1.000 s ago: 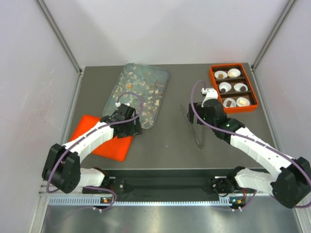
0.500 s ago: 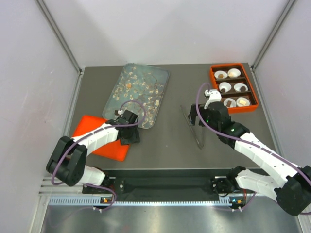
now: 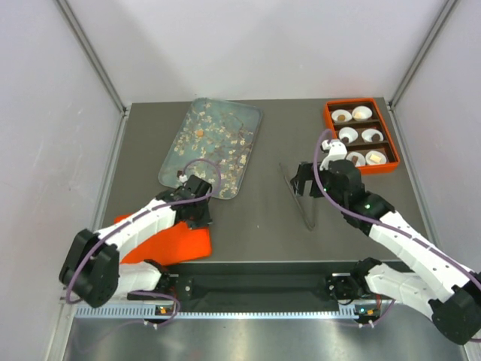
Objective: Pack the chocolate
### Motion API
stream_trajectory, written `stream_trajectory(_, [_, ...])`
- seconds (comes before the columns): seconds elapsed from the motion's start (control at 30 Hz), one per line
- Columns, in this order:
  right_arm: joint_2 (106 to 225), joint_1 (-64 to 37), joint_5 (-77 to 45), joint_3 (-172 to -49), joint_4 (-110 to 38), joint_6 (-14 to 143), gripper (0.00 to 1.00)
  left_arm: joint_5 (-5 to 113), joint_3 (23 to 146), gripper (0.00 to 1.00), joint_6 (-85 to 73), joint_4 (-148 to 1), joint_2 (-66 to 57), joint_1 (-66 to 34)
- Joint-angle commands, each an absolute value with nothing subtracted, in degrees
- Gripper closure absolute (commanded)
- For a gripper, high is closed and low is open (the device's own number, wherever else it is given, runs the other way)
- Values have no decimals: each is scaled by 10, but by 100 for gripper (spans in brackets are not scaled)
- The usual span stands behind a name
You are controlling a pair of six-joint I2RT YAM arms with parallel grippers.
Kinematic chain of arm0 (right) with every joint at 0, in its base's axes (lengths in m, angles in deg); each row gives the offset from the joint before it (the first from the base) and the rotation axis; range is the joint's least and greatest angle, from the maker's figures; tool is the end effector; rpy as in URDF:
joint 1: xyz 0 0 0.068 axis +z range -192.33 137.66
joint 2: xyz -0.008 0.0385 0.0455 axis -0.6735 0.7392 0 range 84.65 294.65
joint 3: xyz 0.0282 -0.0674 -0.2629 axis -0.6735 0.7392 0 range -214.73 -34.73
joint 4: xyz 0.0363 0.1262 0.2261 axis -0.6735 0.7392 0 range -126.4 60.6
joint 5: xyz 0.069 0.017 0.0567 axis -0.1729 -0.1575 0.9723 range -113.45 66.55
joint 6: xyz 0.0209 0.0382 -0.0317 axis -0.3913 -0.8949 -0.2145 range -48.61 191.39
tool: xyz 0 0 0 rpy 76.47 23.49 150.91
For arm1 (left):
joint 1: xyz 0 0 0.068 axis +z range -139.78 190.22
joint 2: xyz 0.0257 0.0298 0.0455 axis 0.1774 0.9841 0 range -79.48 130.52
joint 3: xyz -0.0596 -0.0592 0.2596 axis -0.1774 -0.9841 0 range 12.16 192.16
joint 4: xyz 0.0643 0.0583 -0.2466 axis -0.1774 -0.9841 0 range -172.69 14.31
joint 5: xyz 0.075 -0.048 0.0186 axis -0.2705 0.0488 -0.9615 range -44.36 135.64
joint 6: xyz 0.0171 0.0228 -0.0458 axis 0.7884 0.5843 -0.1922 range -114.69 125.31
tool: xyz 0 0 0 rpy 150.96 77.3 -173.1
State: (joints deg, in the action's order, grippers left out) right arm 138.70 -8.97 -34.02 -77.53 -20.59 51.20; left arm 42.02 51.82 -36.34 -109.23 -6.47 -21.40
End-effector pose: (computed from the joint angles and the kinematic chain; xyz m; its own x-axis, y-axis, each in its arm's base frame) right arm 0.1823 0.1122 0.2888 -0.4961 0.0794 -0.8646 -0.2484 0.9412 0.2290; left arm 0.1915 -0.1153 0.1806 -0.9190 -0.2131 -0.3318 -0.1453 0.9652 -0.2174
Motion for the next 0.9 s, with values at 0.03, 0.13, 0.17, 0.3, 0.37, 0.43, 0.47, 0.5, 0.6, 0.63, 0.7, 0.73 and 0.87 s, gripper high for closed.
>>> stream_trajectory(0.03, [1349,-84,-272,-782,-202,496,0,475,558,100,-379,-1147,-140,-217])
stream_trajectory(0.13, [1325,-84,-222,-782,-208,513,0,508,608,100,-371,-1171,-172,-221])
stream_trajectory(0.17, [1319,-85,-215,-781,-213,513,0,513,619,100,-369,-1180,-180,-223])
stream_trajectory(0.3, [1304,-84,-179,-792,-227,505,0,518,664,100,-359,-1230,-218,-225])
stream_trajectory(0.37, [1303,-84,-177,-802,-227,499,0,517,687,100,-348,-1256,-226,-226])
stream_trajectory(0.43, [1304,-84,-173,-810,-226,495,0,524,705,100,-336,-1270,-238,-226])
stream_trajectory(0.47, [1304,-84,-163,-813,-225,493,0,536,710,100,-334,-1273,-241,-225])
stream_trajectory(0.5, [1304,-84,-155,-817,-229,496,0,543,716,100,-329,-1273,-250,-225])
stream_trajectory(0.6, [1304,-84,-103,-806,-283,528,0,584,732,100,-325,-1261,-261,-226])
stream_trajectory(0.63, [1305,-84,-86,-793,-308,539,0,596,737,100,-321,-1255,-267,-226])
stream_trajectory(0.7, [1318,-84,-47,-783,-379,572,0,627,743,100,-317,-1238,-266,-226])
stream_trajectory(0.73, [1325,-84,-35,-786,-394,584,0,634,751,100,-311,-1237,-264,-226])
stream_trajectory(0.87, [1361,-84,40,-789,-495,679,0,694,774,100,-298,-1222,-243,-226])
